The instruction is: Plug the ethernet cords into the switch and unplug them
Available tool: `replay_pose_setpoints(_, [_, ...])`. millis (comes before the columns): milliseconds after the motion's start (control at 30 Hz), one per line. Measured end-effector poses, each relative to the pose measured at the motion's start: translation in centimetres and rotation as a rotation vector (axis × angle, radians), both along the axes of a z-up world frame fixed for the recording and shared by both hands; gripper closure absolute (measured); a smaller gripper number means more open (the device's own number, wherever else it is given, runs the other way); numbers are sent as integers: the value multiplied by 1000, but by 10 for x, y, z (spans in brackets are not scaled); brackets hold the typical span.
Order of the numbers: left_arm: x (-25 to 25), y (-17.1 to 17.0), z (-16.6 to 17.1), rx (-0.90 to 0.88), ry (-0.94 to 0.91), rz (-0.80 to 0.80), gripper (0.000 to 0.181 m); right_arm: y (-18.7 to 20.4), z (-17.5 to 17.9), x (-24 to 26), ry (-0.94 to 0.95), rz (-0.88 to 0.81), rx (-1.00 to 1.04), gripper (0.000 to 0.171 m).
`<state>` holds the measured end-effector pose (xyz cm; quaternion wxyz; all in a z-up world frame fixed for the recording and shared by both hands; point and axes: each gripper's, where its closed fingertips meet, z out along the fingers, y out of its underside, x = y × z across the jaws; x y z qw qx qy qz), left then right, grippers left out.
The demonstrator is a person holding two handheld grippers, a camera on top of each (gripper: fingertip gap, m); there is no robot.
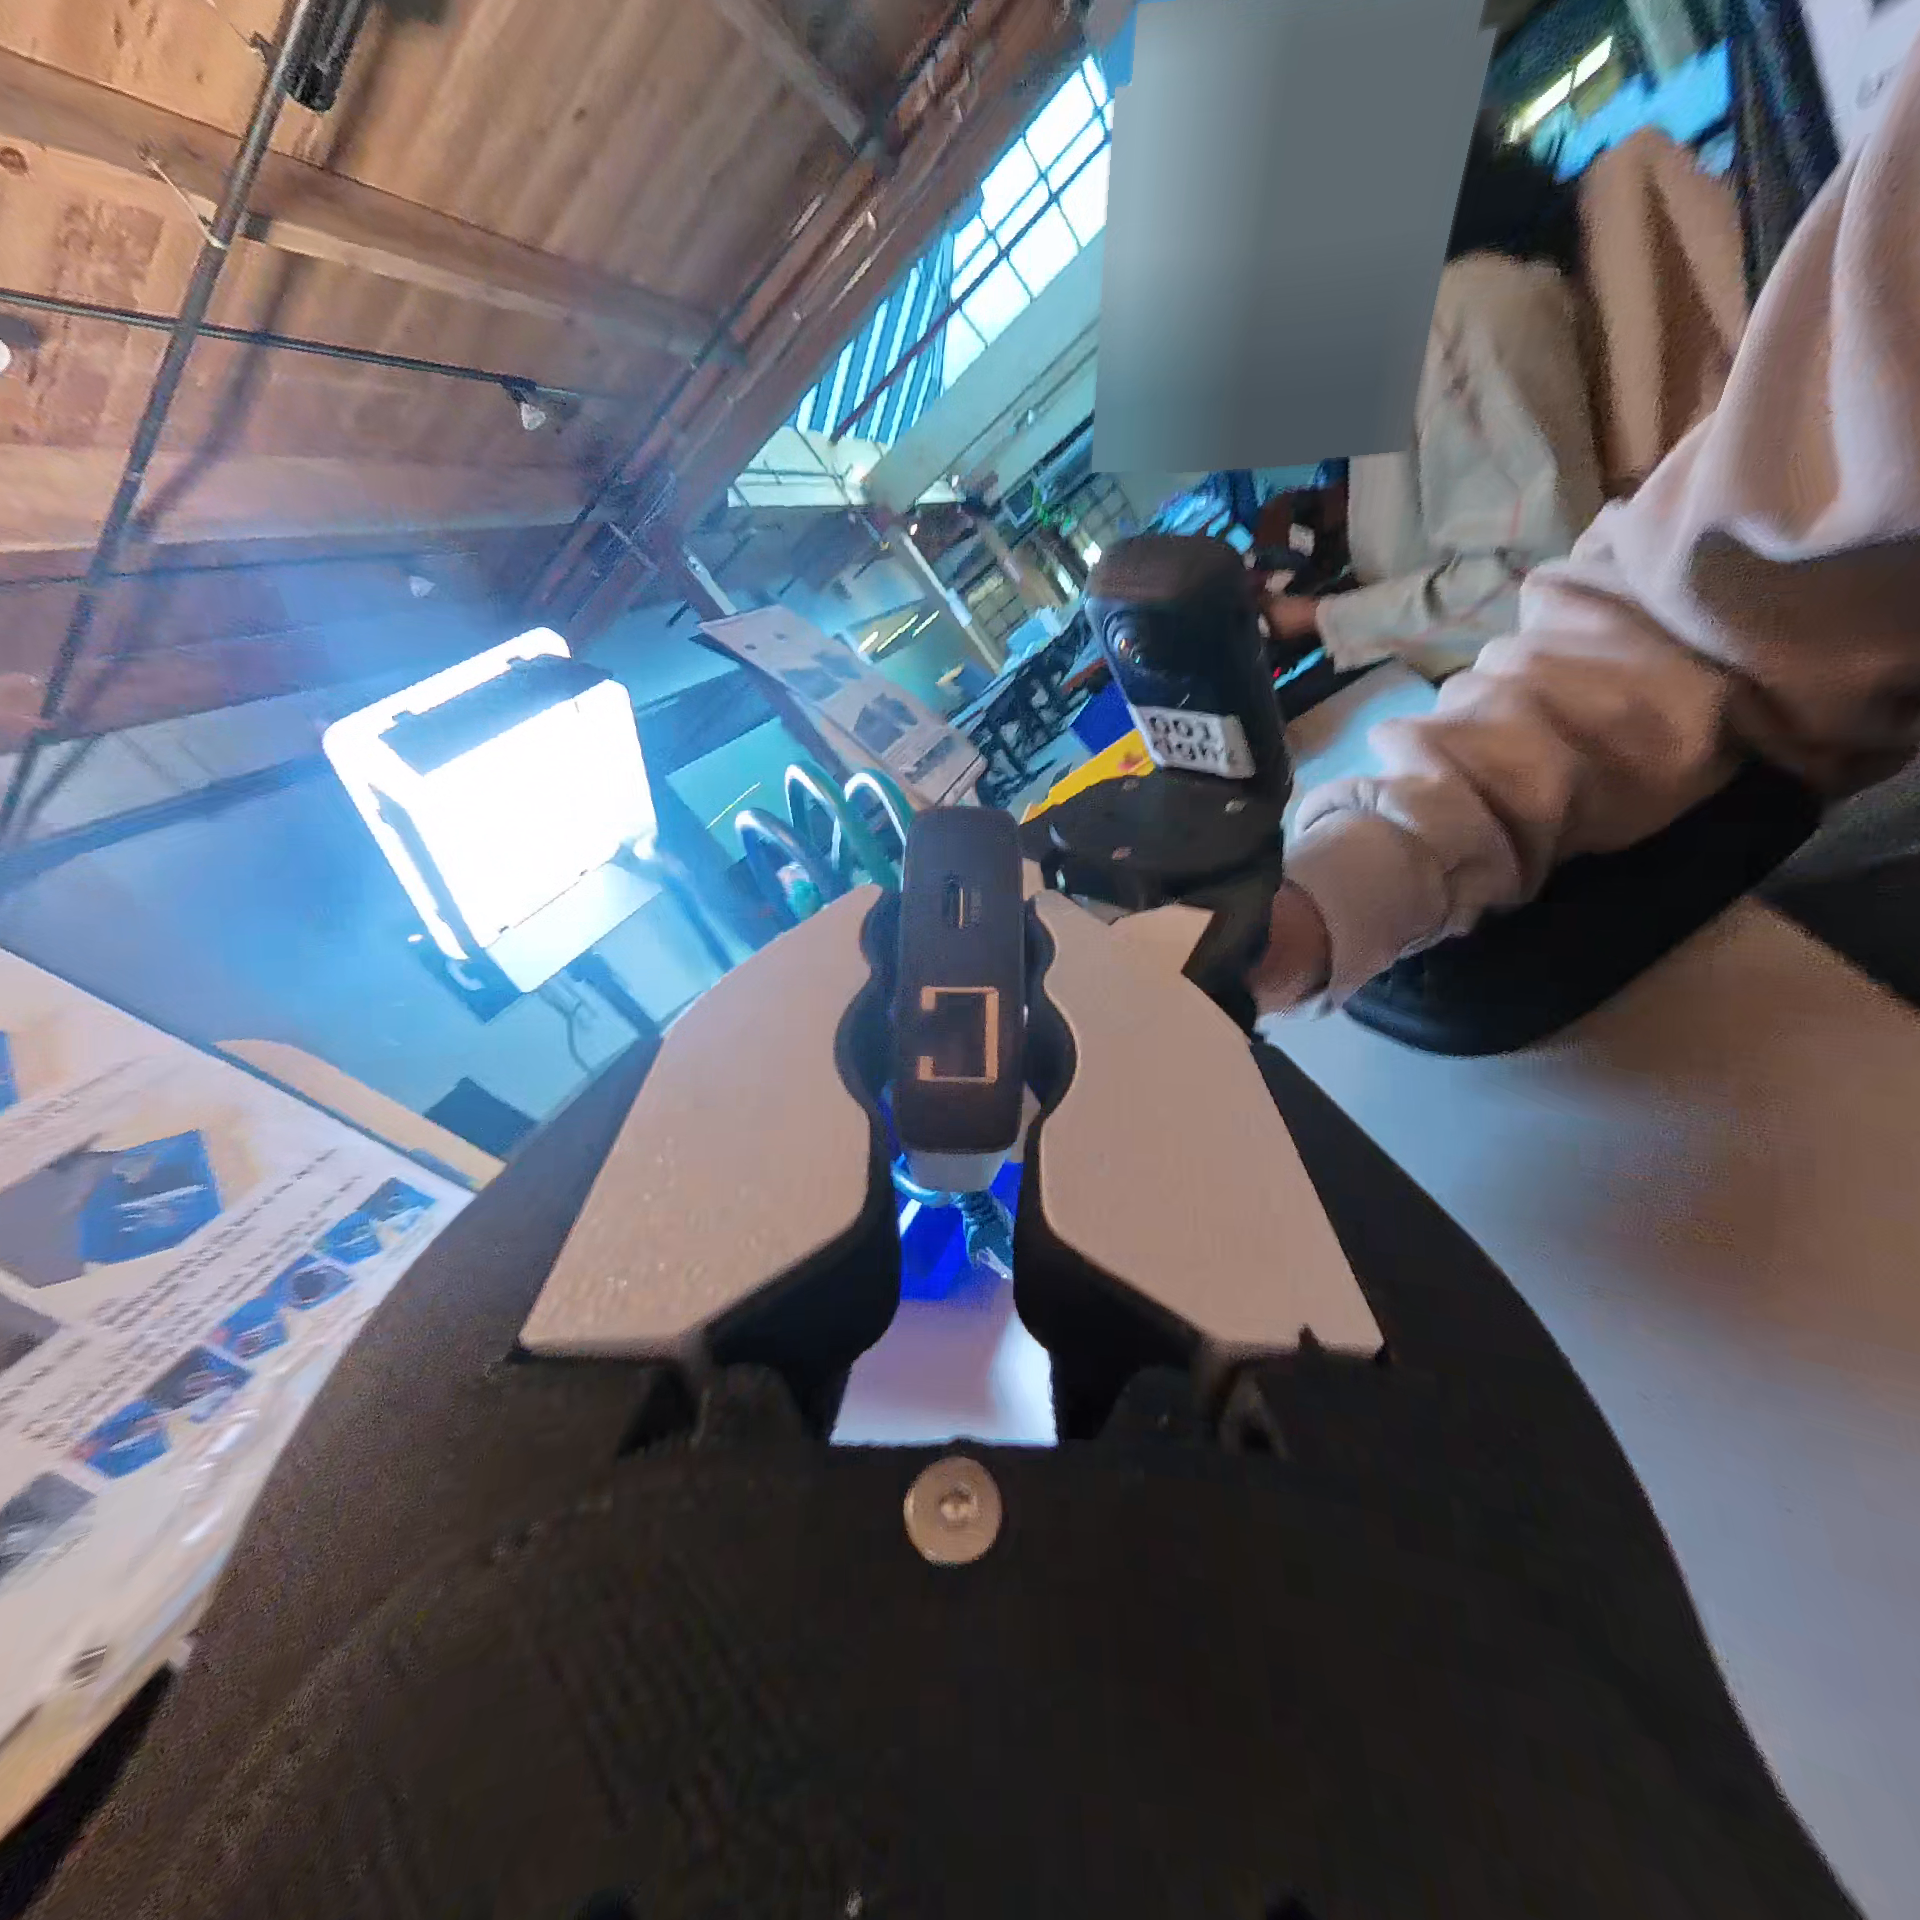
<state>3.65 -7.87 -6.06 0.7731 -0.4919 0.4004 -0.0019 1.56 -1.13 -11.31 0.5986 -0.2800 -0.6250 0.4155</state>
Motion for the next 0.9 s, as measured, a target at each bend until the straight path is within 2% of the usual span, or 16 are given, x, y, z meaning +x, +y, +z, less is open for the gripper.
replay_pose_setpoints(67, [-1,1,-1,-9,-23,-16,159,7,3,-4,4,-66,35,116])
replay_pose_setpoints(133, [-1,1,-3,-35,-51,-48,160,0,-10,-3,-54,-61,180,146])
replay_pose_setpoints(200, [-2,0,-9,-63,-37,-76,160,-2,-19,-1,-100,-83,288,157])
replay_pose_setpoints(267, [-9,5,-18,-108,-7,-59,160,5,-20,1,-118,-120,360,157])
replay_pose_setpoints(333, [-28,20,-39,-226,57,35,160,21,-15,4,-117,-222,471,158])
replay_pose_setpoints(467, [-57,48,-94,-394,333,299,158,44,-17,6,-171,-461,869,157])
replay_pose_setpoints(567, [-58,54,-117,-467,455,392,147,46,-31,4,-225,-497,936,157])
replay_pose_setpoints(733, [-71,61,-132,-463,548,481,159,46,-48,1,-272,-474,966,157])
replay_pose_setpoints(833, [-81,62,-120,-343,577,515,159,36,-44,0,-227,-385,834,157])
replay_pose_setpoints(900, [-87,61,-107,-245,598,554,160,21,-33,7,-157,-211,642,158])
